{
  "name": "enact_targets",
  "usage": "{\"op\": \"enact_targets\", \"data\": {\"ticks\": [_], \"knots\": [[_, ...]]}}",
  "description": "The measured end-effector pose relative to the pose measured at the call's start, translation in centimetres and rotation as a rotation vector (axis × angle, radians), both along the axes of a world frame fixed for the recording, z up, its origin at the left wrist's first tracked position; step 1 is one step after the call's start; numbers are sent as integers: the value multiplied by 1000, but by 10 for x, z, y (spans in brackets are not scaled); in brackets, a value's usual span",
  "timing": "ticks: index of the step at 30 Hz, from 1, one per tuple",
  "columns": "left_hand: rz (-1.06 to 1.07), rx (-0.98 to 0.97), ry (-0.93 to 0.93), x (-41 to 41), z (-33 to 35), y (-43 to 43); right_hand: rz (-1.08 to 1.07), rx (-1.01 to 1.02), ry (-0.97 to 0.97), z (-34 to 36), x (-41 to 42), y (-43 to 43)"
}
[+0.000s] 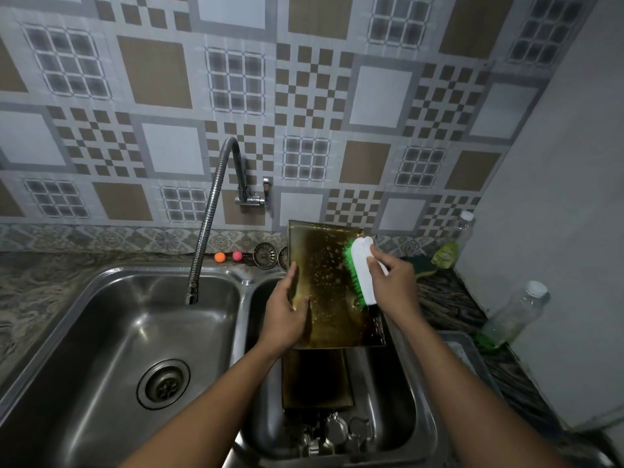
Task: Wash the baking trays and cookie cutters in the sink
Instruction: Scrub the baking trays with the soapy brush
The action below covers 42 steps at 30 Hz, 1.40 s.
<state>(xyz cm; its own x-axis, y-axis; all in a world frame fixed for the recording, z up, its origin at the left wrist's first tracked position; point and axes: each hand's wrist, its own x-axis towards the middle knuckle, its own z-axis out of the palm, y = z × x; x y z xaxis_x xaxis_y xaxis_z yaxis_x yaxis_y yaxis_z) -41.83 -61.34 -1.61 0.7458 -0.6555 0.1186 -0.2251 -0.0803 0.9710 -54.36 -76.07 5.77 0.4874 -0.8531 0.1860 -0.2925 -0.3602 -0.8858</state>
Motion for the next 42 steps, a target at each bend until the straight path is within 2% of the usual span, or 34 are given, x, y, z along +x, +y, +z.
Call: {"op": "enact_targets", "data": {"ticks": [8, 12, 17, 23, 26, 31, 35, 39, 42], "knots": [[-108, -34, -50, -13, 5, 1, -88, 18, 76, 22, 39, -16], [-119, -41, -47, -11, 13, -5, 15, -1, 57, 27, 58, 3], [-81, -82, 25, -7, 15, -1, 233, -104, 161, 28, 59, 10], [-167, -99, 148, -12, 10, 7, 69, -60, 160, 29, 49, -6], [-218, -88, 154, -10, 12, 5, 91, -73, 162, 33, 60, 6], [-108, -135, 177, 1, 13, 6, 296, -62, 170, 17, 57, 38], [-48, -149, 215, 6, 6, 16, 270, -63, 232, 1, 29, 31], [-79, -130, 141, 1, 11, 9, 169, 5, 124, -1, 30, 29], [-44, -138, 153, -1, 21, 1, 247, 35, 33, -6, 42, 47]]}}
